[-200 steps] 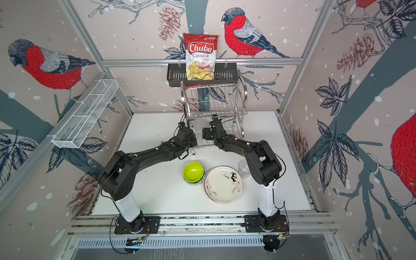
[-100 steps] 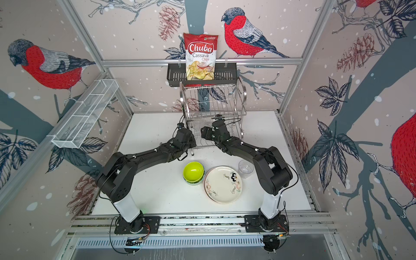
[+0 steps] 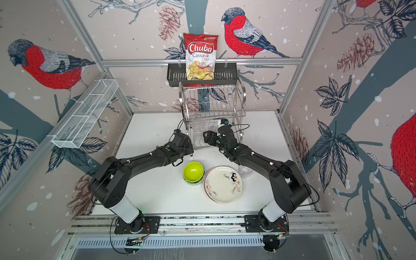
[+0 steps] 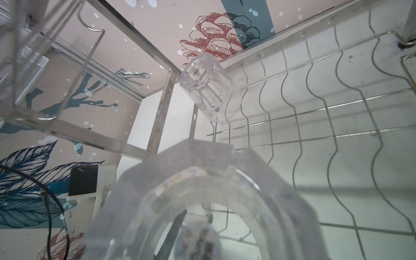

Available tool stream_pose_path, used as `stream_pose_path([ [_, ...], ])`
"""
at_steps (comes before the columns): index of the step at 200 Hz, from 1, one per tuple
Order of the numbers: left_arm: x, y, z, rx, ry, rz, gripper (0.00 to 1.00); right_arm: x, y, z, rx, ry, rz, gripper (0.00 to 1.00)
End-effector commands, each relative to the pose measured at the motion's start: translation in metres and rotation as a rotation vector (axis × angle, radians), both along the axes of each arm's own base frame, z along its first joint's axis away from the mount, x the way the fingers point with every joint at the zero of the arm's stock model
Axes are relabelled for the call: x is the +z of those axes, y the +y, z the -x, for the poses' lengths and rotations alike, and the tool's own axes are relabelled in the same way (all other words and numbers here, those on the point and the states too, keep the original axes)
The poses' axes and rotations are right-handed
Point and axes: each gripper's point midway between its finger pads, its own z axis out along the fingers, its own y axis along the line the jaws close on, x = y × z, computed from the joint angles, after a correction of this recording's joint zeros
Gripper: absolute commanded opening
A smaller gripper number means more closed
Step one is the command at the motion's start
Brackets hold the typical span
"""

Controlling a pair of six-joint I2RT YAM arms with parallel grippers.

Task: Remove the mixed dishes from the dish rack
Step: 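Pull the glass out of the rack with the right gripper while the left draws back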

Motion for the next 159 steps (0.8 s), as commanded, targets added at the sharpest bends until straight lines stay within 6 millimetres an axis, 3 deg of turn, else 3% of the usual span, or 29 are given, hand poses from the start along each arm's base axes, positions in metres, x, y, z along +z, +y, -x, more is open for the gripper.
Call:
stream_pose_path([
  [1,0.002,0.011,0.014,0.015,0.021,-0.007,0.69,0.018,-0.004,0.007,-0.024,-0.039,-0.037,0.22],
  [38,0.027,0.020,0.037,-0.009,-0.032,0.043,0.62,0.030,-0.017,0.029,-0.053,-0.048,-0.059,0.22],
  [71,0.051,0.029,0.059,-0.013,-0.085,0.101,0.63,0.036,-0.027,0.047,-0.071,-0.035,-0.105,0.22],
  [82,0.059,0.028,0.067,-0.025,-0.101,0.121,0.63,0.030,-0.026,0.051,-0.062,-0.013,-0.106,0.22],
  [87,0.065,0.025,0.071,-0.038,-0.114,0.135,0.63,0.039,-0.028,0.055,-0.059,-0.020,-0.126,0.22],
  [101,0.083,0.014,0.084,-0.081,-0.153,0.163,0.66,0.037,-0.026,0.061,-0.047,0.003,-0.139,0.22],
  [127,0.116,-0.026,0.116,-0.217,-0.237,0.223,0.73,0.040,-0.026,0.072,-0.046,0.025,-0.197,0.22],
  [159,0.134,-0.055,0.146,-0.301,-0.276,0.258,0.77,0.049,-0.028,0.082,-0.051,0.040,-0.268,0.21],
])
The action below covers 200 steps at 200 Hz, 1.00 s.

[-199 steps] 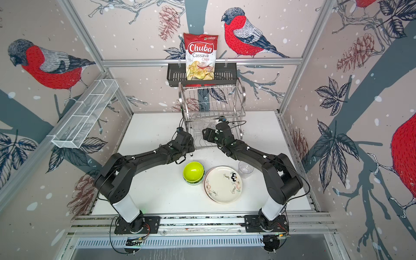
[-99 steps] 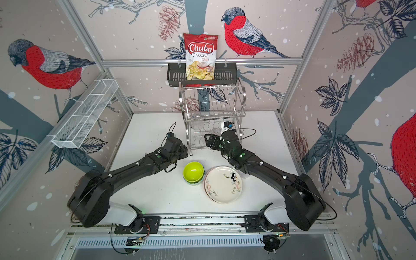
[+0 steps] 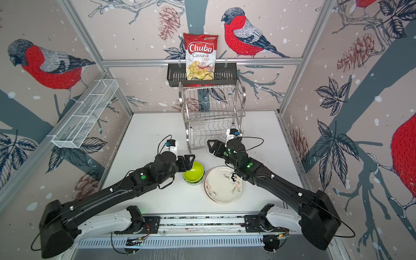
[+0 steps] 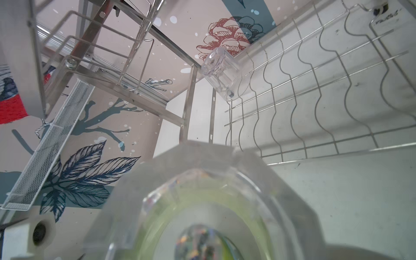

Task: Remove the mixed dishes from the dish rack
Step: 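Pull the glass out of the rack with the right gripper while the left draws back, then bring the glass toward the left gripper with the right while the left reaches to it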

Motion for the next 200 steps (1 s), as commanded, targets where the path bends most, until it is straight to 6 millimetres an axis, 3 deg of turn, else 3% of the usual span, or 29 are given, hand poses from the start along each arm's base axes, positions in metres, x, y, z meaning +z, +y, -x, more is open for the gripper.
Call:
stream_pose_path([
  [1,0.017,-0.012,0.010,-0.006,-0.046,0.037,0.77,0.016,0.001,0.005,-0.008,0.003,-0.100,0.21],
  [18,0.019,-0.027,0.021,-0.045,-0.049,0.061,0.77,0.019,-0.002,0.011,-0.013,0.011,-0.130,0.17],
  [46,0.010,-0.050,0.033,-0.096,-0.028,0.052,0.77,0.016,-0.009,0.023,-0.026,0.024,-0.172,0.00],
  [94,0.015,-0.078,0.046,-0.164,-0.038,0.042,0.77,0.013,-0.027,0.037,-0.070,0.036,-0.217,0.00],
  [148,0.023,-0.084,0.048,-0.176,-0.065,0.070,0.78,0.019,-0.034,0.044,-0.084,0.067,-0.325,0.00],
  [200,0.029,-0.092,0.044,-0.187,-0.098,0.065,0.73,0.011,-0.036,0.044,-0.089,0.123,-0.427,0.00],
])
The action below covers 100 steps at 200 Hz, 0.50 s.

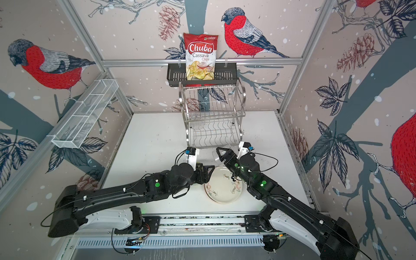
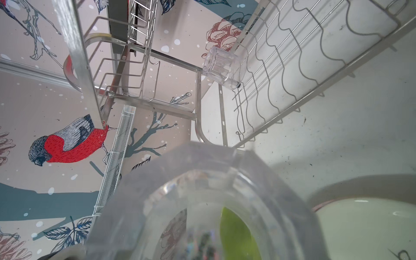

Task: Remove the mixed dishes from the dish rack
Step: 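Bring the glass toward the left gripper with the right while the left reaches to it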

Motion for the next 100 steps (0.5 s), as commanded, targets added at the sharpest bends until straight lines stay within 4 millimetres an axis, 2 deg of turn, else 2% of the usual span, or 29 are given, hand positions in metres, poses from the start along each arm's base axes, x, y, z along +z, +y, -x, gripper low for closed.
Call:
stream_pose_path([
  [1,0.015,-0.006,-0.005,0.002,-0.053,0.030,0.73,0.015,0.003,-0.001,0.007,-0.011,-0.115,0.00],
  [29,0.013,-0.009,-0.008,0.001,-0.076,0.019,0.73,0.012,0.000,-0.004,-0.005,0.007,-0.140,0.00],
  [63,0.009,-0.011,-0.010,-0.001,-0.090,-0.009,0.79,0.010,-0.005,-0.010,-0.029,0.026,-0.147,0.00],
  [100,0.009,-0.015,-0.012,-0.043,-0.091,0.020,0.79,0.008,-0.003,-0.014,-0.026,0.043,-0.162,0.00],
])
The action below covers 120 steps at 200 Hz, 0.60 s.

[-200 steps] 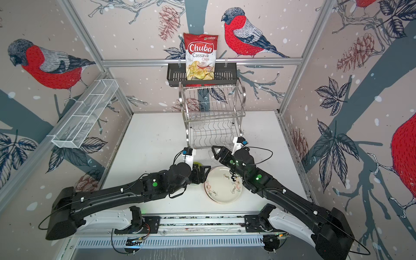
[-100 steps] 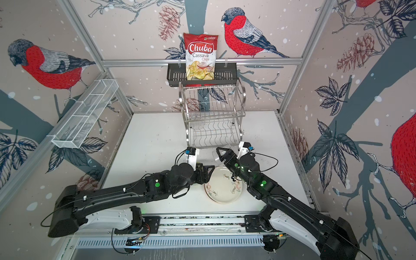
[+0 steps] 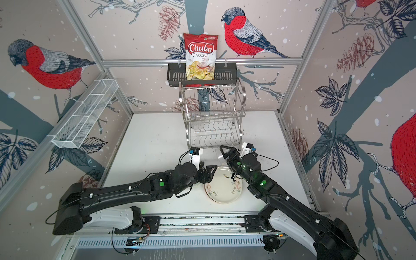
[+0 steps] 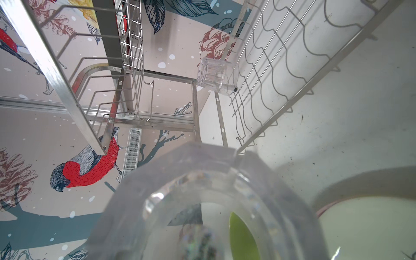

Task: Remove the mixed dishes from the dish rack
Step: 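Bring the glass toward the left gripper with the right while the left reaches to it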

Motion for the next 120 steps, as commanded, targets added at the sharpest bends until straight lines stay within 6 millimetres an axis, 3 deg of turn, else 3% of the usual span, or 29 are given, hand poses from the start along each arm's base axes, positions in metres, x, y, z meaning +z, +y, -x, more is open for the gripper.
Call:
stream_pose_path([
  [1,0.015,-0.008,-0.003,-0.038,-0.034,0.067,0.79,0.015,0.005,-0.003,0.018,-0.034,-0.056,0.00],
  [45,0.033,-0.031,0.001,-0.201,-0.034,0.177,0.82,0.018,0.012,-0.004,0.050,-0.021,-0.089,0.00],
  [76,0.033,-0.053,0.003,-0.278,-0.019,0.183,0.81,0.025,0.015,-0.004,0.060,-0.024,-0.122,0.00],
  [120,0.027,-0.067,-0.011,-0.285,0.015,0.187,0.51,0.033,0.017,0.004,0.086,-0.029,-0.154,0.00],
])
